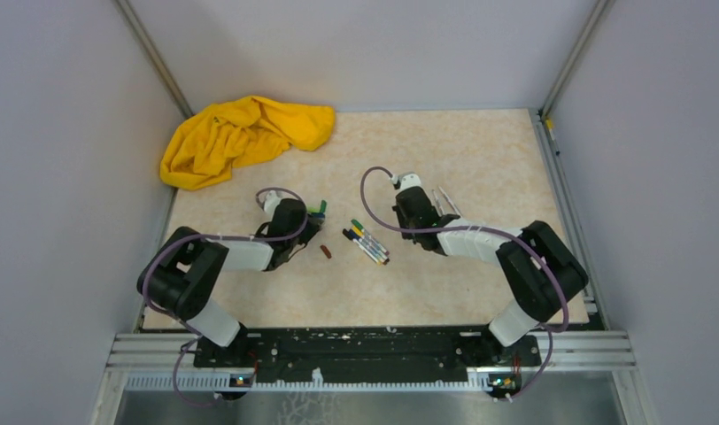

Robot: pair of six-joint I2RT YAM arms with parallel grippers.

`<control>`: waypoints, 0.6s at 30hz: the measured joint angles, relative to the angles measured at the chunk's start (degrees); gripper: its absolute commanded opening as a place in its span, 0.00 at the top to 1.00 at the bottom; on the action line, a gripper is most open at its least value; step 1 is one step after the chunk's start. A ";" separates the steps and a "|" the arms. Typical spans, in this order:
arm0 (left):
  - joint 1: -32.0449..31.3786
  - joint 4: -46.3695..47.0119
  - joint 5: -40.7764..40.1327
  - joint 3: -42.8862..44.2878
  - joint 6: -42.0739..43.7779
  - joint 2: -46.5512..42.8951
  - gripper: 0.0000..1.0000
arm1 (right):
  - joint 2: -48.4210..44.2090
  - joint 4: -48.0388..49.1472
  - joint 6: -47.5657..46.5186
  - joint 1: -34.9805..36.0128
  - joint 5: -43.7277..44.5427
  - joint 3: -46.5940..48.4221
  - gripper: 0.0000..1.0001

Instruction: Open the pen caps

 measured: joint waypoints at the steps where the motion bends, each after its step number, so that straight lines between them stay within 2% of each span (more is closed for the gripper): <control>1: 0.31 0.87 0.48 0.00 -0.17 0.48 0.74 | 0.74 0.44 -0.13 -0.09 0.00 0.17 0.99; 6: 0.98 3.96 2.80 -0.68 -0.70 1.38 0.72 | 2.82 0.76 -0.57 -0.44 0.02 0.42 0.92; 11: 1.14 6.23 4.17 -2.69 -1.62 0.42 0.60 | 3.48 1.81 -0.59 -1.14 0.07 0.42 0.81; 18: 1.14 6.51 4.90 -6.27 -2.05 -3.45 0.58 | 4.57 2.10 -0.63 -1.44 0.33 0.42 0.68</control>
